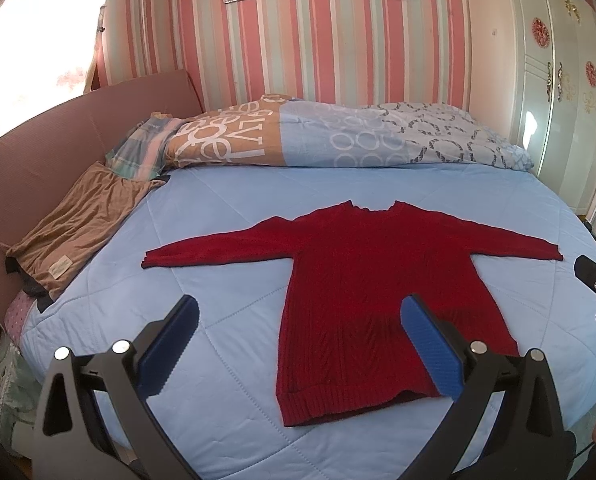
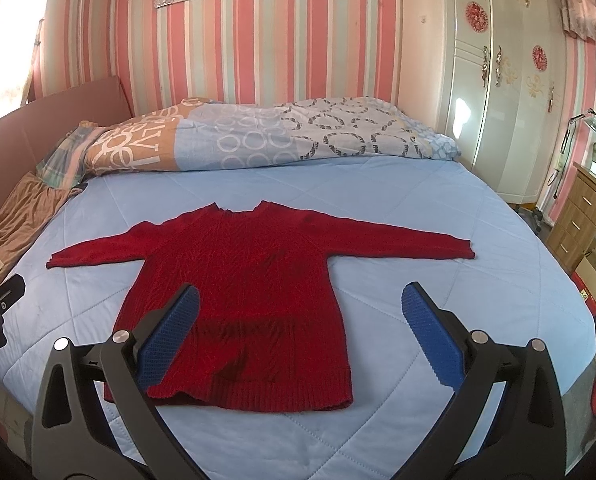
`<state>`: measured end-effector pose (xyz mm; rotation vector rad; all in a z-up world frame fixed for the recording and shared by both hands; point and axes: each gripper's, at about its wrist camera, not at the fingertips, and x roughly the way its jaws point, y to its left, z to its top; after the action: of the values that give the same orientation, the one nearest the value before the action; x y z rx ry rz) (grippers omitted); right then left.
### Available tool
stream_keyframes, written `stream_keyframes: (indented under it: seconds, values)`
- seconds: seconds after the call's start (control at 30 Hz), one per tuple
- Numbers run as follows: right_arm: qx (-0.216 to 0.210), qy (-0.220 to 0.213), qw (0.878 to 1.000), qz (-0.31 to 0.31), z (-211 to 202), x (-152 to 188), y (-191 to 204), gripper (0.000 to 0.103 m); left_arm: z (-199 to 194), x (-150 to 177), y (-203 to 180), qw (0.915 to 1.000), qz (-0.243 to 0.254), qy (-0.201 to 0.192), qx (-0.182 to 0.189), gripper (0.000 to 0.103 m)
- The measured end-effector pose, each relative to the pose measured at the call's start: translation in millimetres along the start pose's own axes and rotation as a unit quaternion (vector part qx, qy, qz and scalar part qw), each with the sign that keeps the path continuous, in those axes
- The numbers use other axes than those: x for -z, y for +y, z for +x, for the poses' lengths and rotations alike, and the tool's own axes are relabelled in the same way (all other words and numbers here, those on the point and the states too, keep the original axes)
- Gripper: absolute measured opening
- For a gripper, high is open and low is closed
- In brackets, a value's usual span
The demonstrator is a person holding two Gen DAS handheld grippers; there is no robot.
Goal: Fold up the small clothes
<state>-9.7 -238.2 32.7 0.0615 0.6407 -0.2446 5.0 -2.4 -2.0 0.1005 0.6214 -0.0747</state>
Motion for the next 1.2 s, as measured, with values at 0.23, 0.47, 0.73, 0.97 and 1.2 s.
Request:
stream_keyframes:
  seconds: [0.23, 0.47, 0.73, 0.97, 1.2]
  values:
    - [0.000, 0.001, 1.000, 0.000, 0.8, 0.4, 0.1, 0.100, 1.2, 0.4, 0.1, 1.0000, 0.000, 0.000, -0.001, 0.101]
    - [-0.001, 0.004, 1.000, 0.001, 3.9, 3.4, 0.7, 0.100, 1.0, 1.6, -0.1, 1.0000, 0.000, 0.001, 0.001, 0.101]
    - [-0.004, 0.010, 1.000, 0.001, 14.5, 11.4, 4.9, 0.100, 5.8, 3.9, 2.7, 1.0000, -0.004, 0.007, -0.001, 0.101]
    - [-0.008, 0.026, 1.000, -0.008, 39.9, 10.2, 17.9, 0.100, 32.9, 2.8, 9.4, 0.9995, -0.006, 0.029, -0.004, 0.101]
    - [-0.012, 0.035, 0.999, -0.018, 59.4, 3.5, 28.6, 0.100, 52.8, -1.2, 18.4, 0.9994, -0.005, 0.033, -0.012, 0.101]
